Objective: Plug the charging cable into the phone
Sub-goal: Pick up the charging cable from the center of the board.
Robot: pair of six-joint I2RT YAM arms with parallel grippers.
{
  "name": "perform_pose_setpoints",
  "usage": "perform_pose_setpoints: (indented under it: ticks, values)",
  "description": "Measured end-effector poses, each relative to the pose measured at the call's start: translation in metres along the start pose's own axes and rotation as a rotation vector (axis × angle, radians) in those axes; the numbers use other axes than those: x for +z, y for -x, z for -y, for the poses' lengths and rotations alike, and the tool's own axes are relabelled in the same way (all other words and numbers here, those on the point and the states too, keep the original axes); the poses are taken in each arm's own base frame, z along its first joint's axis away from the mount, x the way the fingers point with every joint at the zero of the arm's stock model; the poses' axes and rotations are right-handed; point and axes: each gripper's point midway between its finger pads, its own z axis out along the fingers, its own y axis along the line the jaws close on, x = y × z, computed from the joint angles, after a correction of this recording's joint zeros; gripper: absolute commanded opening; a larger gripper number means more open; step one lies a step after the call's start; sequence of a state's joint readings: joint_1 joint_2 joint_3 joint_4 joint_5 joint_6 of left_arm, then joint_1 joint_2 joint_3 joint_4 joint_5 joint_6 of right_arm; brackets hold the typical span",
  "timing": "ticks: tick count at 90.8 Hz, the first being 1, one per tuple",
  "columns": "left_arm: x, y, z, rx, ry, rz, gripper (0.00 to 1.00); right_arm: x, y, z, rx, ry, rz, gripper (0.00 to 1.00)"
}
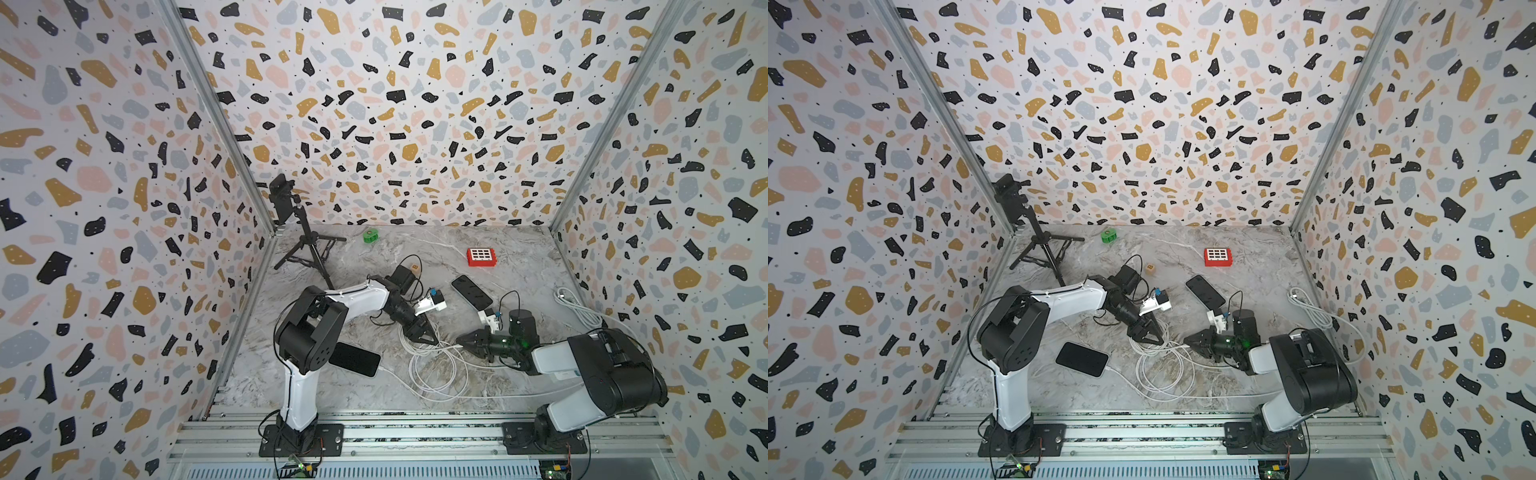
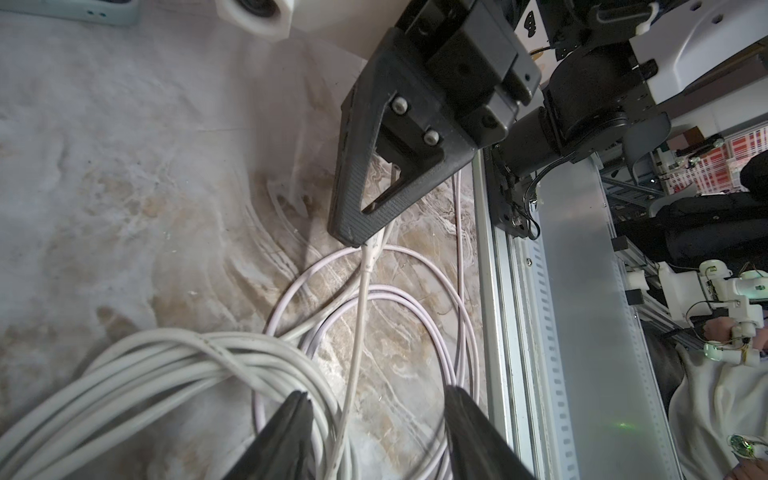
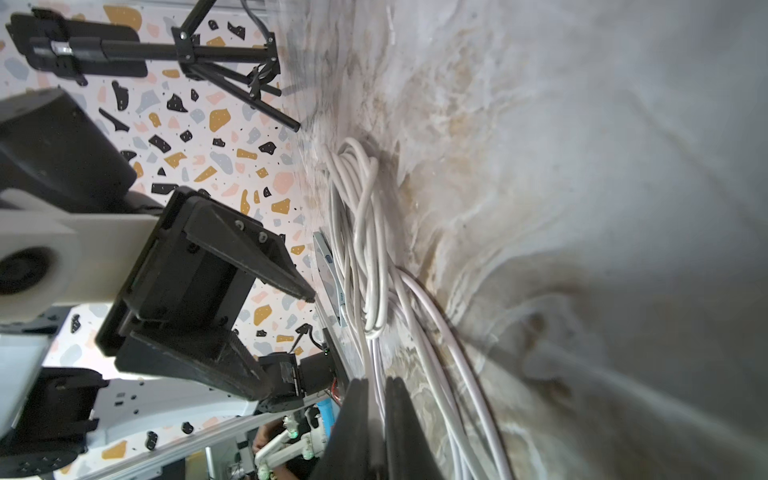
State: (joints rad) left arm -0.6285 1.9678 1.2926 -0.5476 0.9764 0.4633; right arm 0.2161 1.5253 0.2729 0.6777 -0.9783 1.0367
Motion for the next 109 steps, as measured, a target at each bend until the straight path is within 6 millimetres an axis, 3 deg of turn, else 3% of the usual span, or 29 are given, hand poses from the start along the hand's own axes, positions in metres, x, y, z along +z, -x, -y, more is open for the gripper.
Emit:
perform_pose_setpoints:
  ticks: [41, 56, 84, 109]
  values:
    - [0.007, 0.015, 0.013, 0.057, -0.083, 0.035, 0.57, -0.013, -0.001, -0.045, -0.317, 0.017, -0.042, 0.00]
    - [0.015, 0.029, 0.020, 0.109, -0.160, 0.048, 0.56, -0.017, -0.007, -0.055, -0.434, 0.022, -0.054, 0.00]
    - [0.021, 0.032, 0.038, 0.126, -0.240, 0.053, 0.46, -0.017, -0.012, -0.067, -0.568, 0.027, -0.054, 0.00]
    - [0.022, 0.039, 0.035, 0.110, -0.235, 0.070, 0.36, -0.017, -0.004, -0.080, -0.628, 0.074, 0.001, 0.00]
